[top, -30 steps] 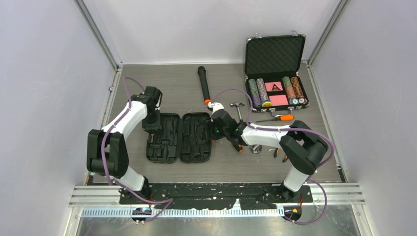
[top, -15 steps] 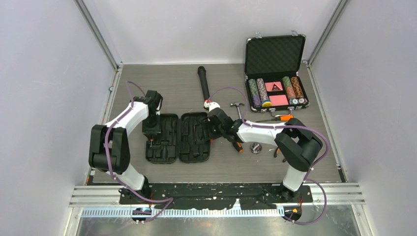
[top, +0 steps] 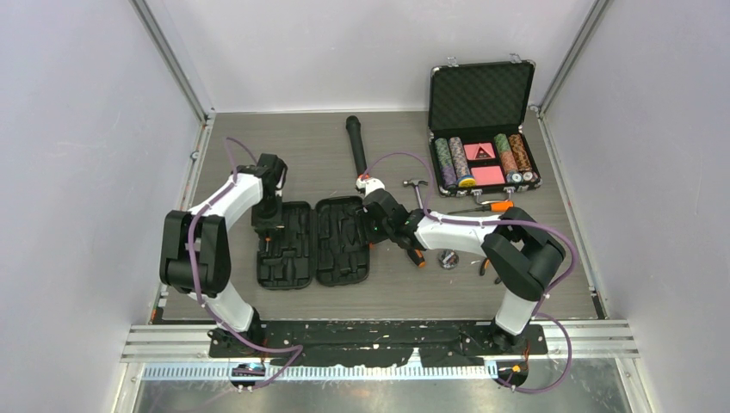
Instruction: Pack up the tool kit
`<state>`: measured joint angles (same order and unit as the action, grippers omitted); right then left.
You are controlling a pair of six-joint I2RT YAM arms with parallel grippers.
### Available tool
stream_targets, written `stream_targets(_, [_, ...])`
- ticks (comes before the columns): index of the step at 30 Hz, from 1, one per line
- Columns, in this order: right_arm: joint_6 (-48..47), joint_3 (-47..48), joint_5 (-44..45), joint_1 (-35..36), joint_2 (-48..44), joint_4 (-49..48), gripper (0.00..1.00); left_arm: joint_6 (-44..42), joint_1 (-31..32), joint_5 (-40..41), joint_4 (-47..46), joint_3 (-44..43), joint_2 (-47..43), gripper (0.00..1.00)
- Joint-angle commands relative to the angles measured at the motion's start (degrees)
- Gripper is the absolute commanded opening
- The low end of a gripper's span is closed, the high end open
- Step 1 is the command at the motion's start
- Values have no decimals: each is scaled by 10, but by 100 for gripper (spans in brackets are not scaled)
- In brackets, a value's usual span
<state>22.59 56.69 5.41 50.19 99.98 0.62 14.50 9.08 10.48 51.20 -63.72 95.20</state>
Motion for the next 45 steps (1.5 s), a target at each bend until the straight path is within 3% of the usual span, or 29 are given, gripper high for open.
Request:
stream_targets(1, [-15, -4, 0, 6, -21, 14, 47, 0, -2, 7, -7, -7, 9, 17])
stream_targets(6, [-16, -4, 2, 6, -23, 12, 46, 8, -2, 9, -7, 5, -16, 29])
stream_targets(12, [-16, -4, 0, 6, -23, 11, 46, 10, -2, 20, -4, 10, -20, 31])
stream_targets(25, [-16, -6, 2, 6, -26, 12, 45, 46, -10, 32, -33, 10, -56, 8])
stream_targets(41, [-16, -4, -4, 6, -22, 11, 40, 58, -13, 16, -45, -25, -21, 8])
stream_targets(45, [-16, -4, -4, 6, -23, 13, 39, 59, -17, 22, -50, -40, -12, 2])
